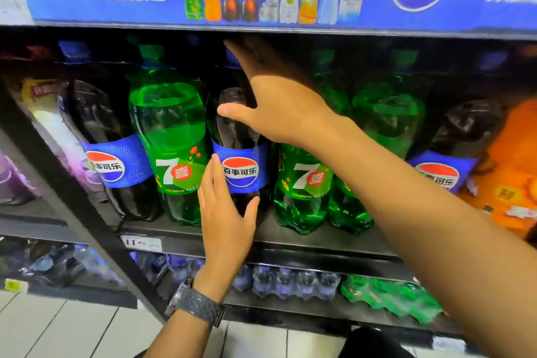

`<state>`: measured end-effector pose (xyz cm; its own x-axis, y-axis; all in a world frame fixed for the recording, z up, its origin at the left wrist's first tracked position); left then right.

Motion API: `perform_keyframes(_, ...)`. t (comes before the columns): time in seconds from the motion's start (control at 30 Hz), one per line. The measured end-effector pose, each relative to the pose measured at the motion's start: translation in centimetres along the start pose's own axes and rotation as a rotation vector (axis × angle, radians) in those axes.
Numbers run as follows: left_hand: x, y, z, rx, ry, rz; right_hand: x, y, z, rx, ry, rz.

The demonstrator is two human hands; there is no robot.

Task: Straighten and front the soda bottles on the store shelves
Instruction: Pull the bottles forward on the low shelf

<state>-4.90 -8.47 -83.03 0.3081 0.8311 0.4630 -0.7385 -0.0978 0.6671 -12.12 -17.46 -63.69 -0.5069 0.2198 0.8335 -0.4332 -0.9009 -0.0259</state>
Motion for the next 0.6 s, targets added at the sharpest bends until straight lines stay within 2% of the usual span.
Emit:
perform_keyframes(0.1,2.1,1.9,0.1,0.098,-0.093,-0.025,1.7,0.0,-2.0,-0.107,0.013,0.033)
perform_keyframes(0.27,6.3,7.5,1.5,0.187,-0.265,-0.005,5.3,0.1,-5.2,-0.331,-0.179,0.188)
perform_keyframes(0.43,8.4,14.4,3.0,0.319,-0.582,-0.033,9.7,0.2,-7.7,-0.428,-0.28,0.387)
perform_keyframes(0.5,9.2,17.7,3.7,0.357,-0.731,-0.029,11.7,0.3,-9.3,-0.526,-0.36,0.471)
perform_keyframes(0.6,10.7,22.8,4.1,0.384,-0.923,-0.105,15.4,0.0,-12.2,-0.705,-0.392,0.61)
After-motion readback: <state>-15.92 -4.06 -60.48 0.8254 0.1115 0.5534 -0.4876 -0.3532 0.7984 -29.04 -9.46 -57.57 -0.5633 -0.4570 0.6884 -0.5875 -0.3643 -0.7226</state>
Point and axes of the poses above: each hand's wrist, its own z-axis towards the middle knuckle, its own x-axis out of the back of the hand, y = z × x, the point moved 3 cm from there along z, towards the middle knuckle, and after that the axes turned 3 degrees about -z, right-handed, at the moved point
